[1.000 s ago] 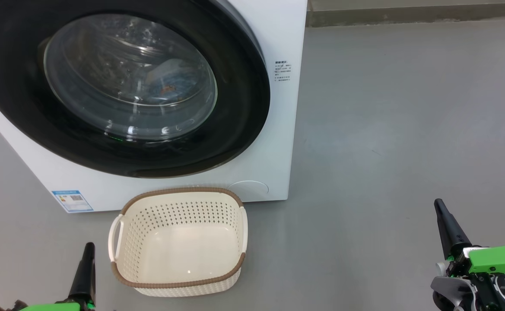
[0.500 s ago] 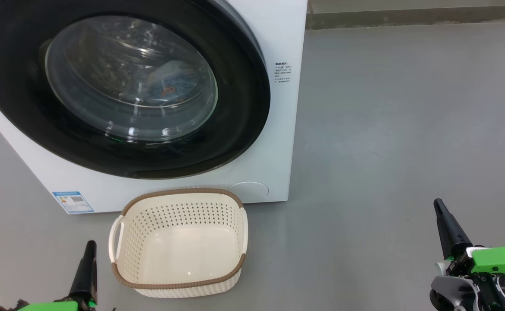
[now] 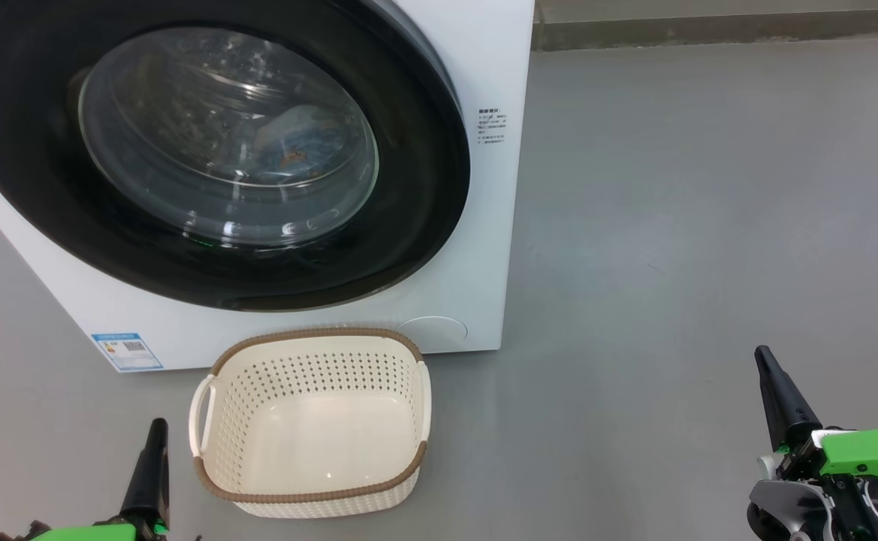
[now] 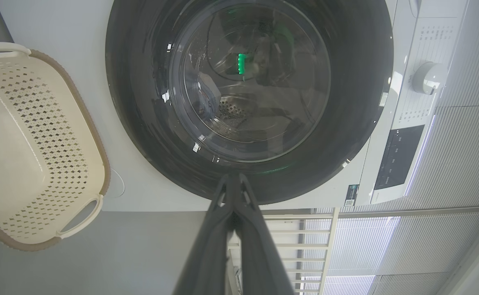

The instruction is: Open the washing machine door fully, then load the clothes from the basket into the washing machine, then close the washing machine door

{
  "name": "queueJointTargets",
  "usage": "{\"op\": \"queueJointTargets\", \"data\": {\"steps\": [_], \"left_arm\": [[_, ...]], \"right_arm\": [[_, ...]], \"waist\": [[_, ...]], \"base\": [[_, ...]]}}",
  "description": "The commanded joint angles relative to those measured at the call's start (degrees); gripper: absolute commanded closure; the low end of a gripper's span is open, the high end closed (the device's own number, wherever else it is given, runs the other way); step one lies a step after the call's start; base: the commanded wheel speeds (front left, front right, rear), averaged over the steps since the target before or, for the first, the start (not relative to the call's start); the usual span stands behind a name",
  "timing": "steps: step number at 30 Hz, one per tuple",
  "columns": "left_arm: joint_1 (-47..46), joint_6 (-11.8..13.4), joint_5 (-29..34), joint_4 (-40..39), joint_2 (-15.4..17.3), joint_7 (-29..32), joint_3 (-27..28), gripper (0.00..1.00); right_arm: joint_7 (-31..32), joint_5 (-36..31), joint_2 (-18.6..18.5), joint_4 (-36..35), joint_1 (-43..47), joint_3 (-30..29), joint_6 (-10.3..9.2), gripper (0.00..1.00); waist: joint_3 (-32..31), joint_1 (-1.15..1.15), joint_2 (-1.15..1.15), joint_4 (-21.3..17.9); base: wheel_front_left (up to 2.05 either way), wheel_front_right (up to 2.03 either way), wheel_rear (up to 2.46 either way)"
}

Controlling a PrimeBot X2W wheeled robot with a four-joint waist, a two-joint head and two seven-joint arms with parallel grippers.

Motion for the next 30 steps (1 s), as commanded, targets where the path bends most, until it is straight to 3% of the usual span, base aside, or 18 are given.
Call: {"op": "queueJointTargets", "data": {"steps": [1, 30], "left_arm": [[-2.42, 0.02, -0.44, -0.88, 0.53, 0.37, 1.62, 1.0], [-2.42, 0.02, -0.43, -0.89, 0.52, 0.39, 1.64, 1.0]], "right_arm": [[0.35, -0.02, -0.27, -1.72, -0.6, 0.89, 0.1, 1.0], [0.57, -0.25, -0.08, -1.71, -0.62, 0.62, 0.1, 1.0]], "waist": [[0.0, 0.0, 0.0, 0.0], [0.0, 0.0, 0.0, 0.0]], "base": [[0.0, 0.0, 0.0], [0.0, 0.0, 0.0]]}}
